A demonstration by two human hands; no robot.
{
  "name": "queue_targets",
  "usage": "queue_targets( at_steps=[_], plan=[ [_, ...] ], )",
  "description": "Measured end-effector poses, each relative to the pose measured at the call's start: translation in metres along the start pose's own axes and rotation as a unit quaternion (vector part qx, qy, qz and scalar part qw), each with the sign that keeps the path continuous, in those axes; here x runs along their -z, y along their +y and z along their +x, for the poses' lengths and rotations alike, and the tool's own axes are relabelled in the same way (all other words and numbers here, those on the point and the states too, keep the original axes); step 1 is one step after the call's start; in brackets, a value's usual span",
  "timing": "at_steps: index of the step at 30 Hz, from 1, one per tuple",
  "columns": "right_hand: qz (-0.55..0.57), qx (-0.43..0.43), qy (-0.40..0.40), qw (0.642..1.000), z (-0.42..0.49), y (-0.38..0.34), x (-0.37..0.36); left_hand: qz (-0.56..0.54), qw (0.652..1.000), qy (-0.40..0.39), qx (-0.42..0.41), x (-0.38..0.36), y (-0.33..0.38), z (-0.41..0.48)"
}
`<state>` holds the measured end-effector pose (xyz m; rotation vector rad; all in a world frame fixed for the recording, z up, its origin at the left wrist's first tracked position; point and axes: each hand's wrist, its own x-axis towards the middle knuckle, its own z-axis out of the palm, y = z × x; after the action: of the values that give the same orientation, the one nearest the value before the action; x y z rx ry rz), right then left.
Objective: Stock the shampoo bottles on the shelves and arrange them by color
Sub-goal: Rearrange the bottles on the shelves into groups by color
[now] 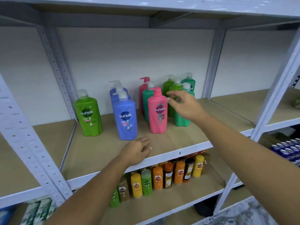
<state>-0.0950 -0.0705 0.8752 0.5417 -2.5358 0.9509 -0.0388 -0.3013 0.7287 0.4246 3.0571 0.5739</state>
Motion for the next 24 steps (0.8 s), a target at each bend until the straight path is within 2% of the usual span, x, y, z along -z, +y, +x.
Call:
queue_targets(
  at_steps=[11, 19, 24],
  plan=[
    [0.092, -0.043, -0.122, 0.987, 0.114, 0.012, 0.01, -0.004, 0.998, 0.055, 0.016, -0.01, -0.001, 0.034],
    [0.066, 0.015, -0.249, 0.966, 0.171, 0.018, -0.016, 0.019, 0.995, 0.083, 0.047, -0.022, -0.006, 0.031],
    [0.073, 0.029, -0.279, 0.957, 0.187, 0.025, -0.036, 0.016, 0.993, 0.102, 0.065, -0.026, -0.007, 0.029]
  ],
)
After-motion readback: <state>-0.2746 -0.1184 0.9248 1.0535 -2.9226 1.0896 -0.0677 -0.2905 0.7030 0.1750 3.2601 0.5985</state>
